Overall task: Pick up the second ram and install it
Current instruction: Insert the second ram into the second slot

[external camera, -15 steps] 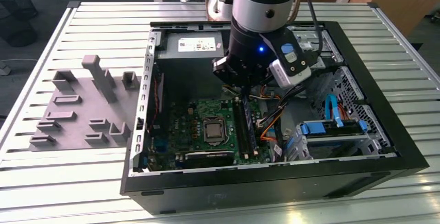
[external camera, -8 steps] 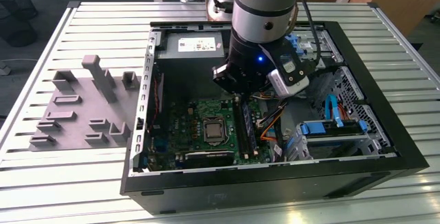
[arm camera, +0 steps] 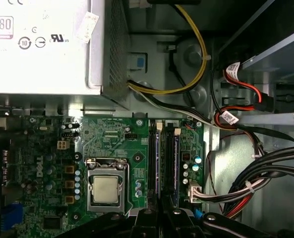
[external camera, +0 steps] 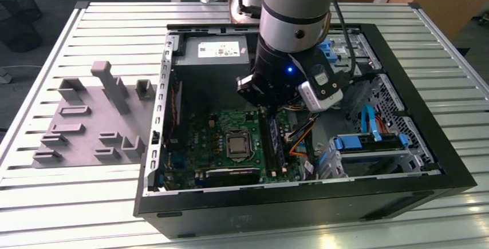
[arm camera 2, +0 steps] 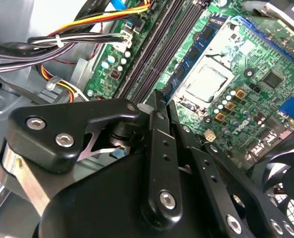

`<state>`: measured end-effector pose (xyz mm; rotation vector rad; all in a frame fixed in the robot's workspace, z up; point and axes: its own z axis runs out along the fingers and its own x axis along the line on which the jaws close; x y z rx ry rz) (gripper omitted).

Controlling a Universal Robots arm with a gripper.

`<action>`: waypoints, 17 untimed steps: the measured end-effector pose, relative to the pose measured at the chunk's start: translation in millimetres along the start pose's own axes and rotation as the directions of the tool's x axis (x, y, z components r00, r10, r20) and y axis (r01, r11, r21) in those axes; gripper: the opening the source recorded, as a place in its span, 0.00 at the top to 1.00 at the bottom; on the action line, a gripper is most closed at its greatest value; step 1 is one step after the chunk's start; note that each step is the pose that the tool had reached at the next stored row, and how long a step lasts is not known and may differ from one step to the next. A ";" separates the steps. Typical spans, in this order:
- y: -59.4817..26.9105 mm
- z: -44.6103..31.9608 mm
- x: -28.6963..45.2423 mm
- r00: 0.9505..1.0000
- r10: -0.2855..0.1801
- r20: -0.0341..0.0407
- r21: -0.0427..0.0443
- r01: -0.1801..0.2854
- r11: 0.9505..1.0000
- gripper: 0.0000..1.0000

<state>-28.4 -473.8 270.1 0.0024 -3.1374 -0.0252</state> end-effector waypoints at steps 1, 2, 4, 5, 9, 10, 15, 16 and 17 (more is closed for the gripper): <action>0.0 0.4 0.0 1.000 0.002 0.000 0.000 -0.002 1.000 0.86; 0.0 1.1 0.0 1.000 0.007 -0.001 -0.001 -0.007 1.000 0.86; -0.1 4.2 -0.3 1.000 0.021 -0.001 0.000 -0.021 1.000 0.86; -0.1 6.1 -0.3 1.000 0.031 -0.001 0.000 -0.031 1.000 0.86; -2.1 13.4 -0.4 0.999 0.042 0.000 -0.001 -0.042 0.999 0.86; -2.6 15.2 -0.4 0.999 0.041 -0.001 0.000 -0.041 0.999 0.86; -3.5 24.3 -1.0 0.999 0.039 -0.001 -0.001 -0.039 0.999 0.86; -3.5 25.7 -1.1 0.999 0.039 0.000 -0.001 -0.039 0.999 0.86; -3.5 25.9 -1.1 0.999 0.039 -0.001 0.000 -0.039 0.999 0.86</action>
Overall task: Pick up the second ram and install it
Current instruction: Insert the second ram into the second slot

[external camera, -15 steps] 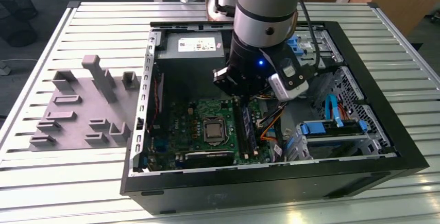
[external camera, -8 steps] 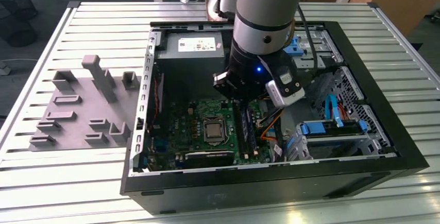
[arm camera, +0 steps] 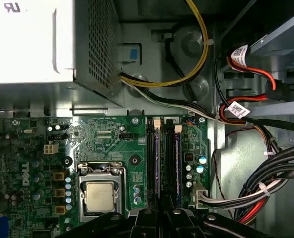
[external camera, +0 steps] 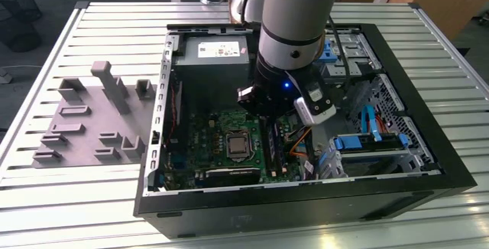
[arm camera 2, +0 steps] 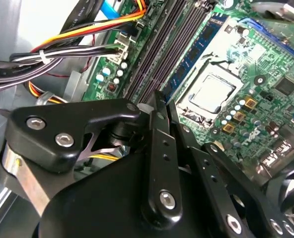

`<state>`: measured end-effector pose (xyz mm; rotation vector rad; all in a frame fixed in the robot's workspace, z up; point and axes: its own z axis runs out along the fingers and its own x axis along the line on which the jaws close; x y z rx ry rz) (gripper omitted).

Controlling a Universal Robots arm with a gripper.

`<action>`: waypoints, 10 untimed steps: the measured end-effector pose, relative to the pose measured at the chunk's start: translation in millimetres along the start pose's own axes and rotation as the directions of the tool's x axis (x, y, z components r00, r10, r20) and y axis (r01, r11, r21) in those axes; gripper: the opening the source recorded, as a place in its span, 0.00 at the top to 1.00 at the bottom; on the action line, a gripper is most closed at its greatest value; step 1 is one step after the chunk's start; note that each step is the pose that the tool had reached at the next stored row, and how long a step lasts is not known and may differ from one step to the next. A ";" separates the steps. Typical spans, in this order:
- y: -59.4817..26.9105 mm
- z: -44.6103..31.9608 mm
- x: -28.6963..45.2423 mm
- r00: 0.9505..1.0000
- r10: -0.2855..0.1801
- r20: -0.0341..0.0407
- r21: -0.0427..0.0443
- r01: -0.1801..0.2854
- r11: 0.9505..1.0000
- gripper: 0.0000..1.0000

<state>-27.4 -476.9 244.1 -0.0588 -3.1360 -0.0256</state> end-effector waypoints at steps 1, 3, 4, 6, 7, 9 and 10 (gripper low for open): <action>0.0 0.0 0.0 1.000 0.000 0.000 0.000 0.000 1.000 0.86; 0.0 0.2 0.0 1.000 0.000 0.000 0.000 0.000 1.000 0.86; 0.0 0.3 0.0 1.000 0.000 0.000 0.000 0.000 1.000 0.86; 0.0 1.5 -0.1 1.000 -0.001 0.000 -0.001 0.001 1.000 0.86; 0.0 2.3 -0.1 1.000 -0.005 0.000 -0.001 0.005 1.000 0.86; -0.1 4.8 -0.1 1.000 -0.024 0.000 -0.003 0.024 1.000 0.86; -0.1 6.4 -0.1 1.000 -0.028 0.000 -0.003 0.028 1.000 0.86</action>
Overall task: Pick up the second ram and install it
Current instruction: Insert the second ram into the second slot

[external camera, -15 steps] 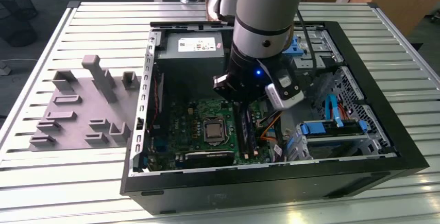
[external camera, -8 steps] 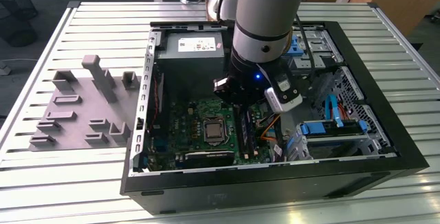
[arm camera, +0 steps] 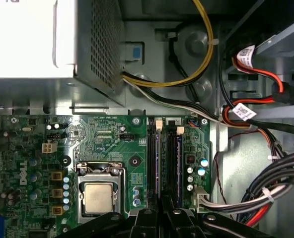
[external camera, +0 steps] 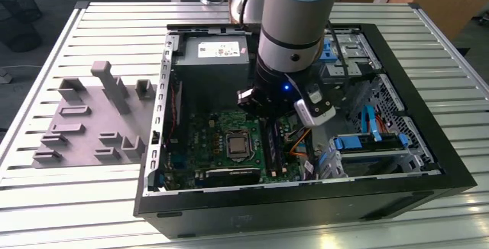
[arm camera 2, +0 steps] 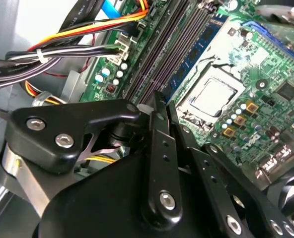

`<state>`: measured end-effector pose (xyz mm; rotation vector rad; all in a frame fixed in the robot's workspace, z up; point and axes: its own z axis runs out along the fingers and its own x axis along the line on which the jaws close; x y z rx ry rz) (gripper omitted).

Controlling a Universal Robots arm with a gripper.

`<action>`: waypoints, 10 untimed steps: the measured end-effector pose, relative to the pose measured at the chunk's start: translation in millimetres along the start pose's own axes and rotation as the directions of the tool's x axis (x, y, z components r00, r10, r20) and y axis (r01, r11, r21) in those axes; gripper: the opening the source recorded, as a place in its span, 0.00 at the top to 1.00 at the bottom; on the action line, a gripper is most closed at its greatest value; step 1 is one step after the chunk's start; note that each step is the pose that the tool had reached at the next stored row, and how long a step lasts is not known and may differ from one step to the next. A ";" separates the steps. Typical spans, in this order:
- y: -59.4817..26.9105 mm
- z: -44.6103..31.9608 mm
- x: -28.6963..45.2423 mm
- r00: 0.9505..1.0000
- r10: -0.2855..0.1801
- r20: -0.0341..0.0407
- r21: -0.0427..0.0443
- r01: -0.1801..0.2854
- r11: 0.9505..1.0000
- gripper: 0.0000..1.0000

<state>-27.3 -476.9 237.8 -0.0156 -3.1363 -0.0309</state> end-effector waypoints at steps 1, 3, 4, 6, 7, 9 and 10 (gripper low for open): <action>0.0 1.6 0.0 1.000 0.000 0.000 0.000 0.000 1.000 0.86; -0.1 4.9 0.0 1.000 0.000 0.000 0.000 0.000 1.000 0.86; -0.1 6.6 -0.1 1.000 0.000 0.000 0.000 0.000 1.000 0.86; -0.2 10.1 -0.4 1.000 0.000 0.000 0.000 0.000 1.000 0.86; -0.2 10.9 -0.4 1.000 -0.001 0.000 0.000 0.001 1.000 0.86; -0.3 11.0 -0.4 1.000 -0.003 0.000 0.000 0.003 1.000 0.86; -0.3 11.0 -0.4 1.000 -0.003 0.000 0.000 0.003 1.000 0.86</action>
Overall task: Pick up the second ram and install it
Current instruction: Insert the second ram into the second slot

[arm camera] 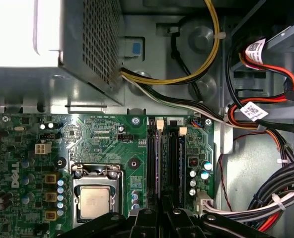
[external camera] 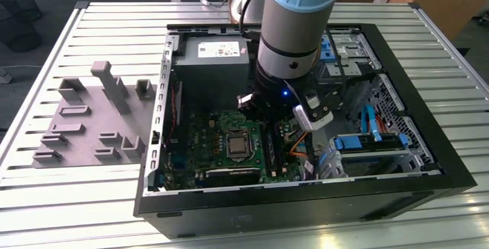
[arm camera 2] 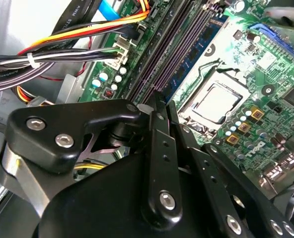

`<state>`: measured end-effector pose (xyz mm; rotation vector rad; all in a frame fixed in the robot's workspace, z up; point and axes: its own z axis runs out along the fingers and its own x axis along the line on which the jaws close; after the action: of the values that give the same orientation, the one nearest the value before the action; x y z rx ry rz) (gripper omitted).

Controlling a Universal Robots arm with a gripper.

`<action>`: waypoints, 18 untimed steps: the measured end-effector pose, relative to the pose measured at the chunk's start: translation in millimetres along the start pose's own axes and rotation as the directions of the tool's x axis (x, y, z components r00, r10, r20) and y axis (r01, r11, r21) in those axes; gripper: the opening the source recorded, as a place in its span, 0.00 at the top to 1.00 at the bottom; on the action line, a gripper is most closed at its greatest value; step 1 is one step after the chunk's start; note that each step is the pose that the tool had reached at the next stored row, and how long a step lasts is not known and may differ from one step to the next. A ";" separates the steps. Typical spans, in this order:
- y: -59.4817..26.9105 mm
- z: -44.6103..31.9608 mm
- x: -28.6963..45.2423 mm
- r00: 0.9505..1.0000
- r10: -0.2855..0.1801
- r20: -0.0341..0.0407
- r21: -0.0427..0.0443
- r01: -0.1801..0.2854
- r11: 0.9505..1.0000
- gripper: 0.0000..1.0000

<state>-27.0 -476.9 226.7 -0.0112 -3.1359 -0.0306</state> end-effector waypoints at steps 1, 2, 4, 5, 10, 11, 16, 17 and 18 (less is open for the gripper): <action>0.0 0.0 0.0 1.000 0.000 0.000 0.000 0.000 1.000 0.86; -0.1 0.1 0.0 1.000 0.000 0.000 0.000 0.000 1.000 0.86; -1.7 0.6 -0.4 1.000 0.000 0.000 0.000 0.000 1.000 0.86; -2.0 1.0 -0.6 1.000 0.000 0.000 0.000 0.000 1.000 0.86; -2.4 3.6 -1.5 1.000 0.000 -0.001 0.000 0.000 1.000 0.86; -2.5 4.2 -1.9 1.000 0.000 -0.001 0.000 0.000 1.000 0.86; -3.4 6.6 -2.3 1.000 0.000 -0.002 0.000 0.000 1.000 0.86; -3.8 7.1 -2.3 1.000 0.000 -0.002 0.000 0.000 1.000 0.86; -4.1 7.6 -2.3 1.000 0.000 -0.002 0.000 0.000 1.000 0.86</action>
<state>-24.8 -480.9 219.1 -0.0111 -3.1339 -0.0310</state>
